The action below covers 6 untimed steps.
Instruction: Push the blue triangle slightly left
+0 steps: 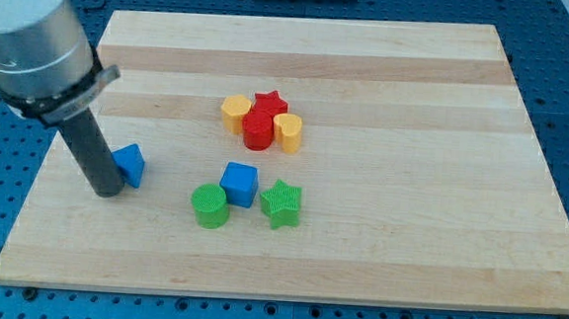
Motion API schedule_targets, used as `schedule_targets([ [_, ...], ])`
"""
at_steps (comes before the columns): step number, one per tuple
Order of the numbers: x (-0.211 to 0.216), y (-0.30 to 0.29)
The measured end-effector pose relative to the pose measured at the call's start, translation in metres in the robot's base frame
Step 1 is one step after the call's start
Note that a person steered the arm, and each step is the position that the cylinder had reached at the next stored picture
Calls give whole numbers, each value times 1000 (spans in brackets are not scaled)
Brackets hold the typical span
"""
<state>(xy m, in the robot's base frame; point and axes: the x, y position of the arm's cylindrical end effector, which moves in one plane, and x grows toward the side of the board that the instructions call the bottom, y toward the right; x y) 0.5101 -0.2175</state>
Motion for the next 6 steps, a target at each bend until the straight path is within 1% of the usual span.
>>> schedule_targets([
  [1,1,-4],
  [2,44,31],
  [3,35,61],
  [4,4,63],
  [5,-24,50],
  [6,-53,17],
])
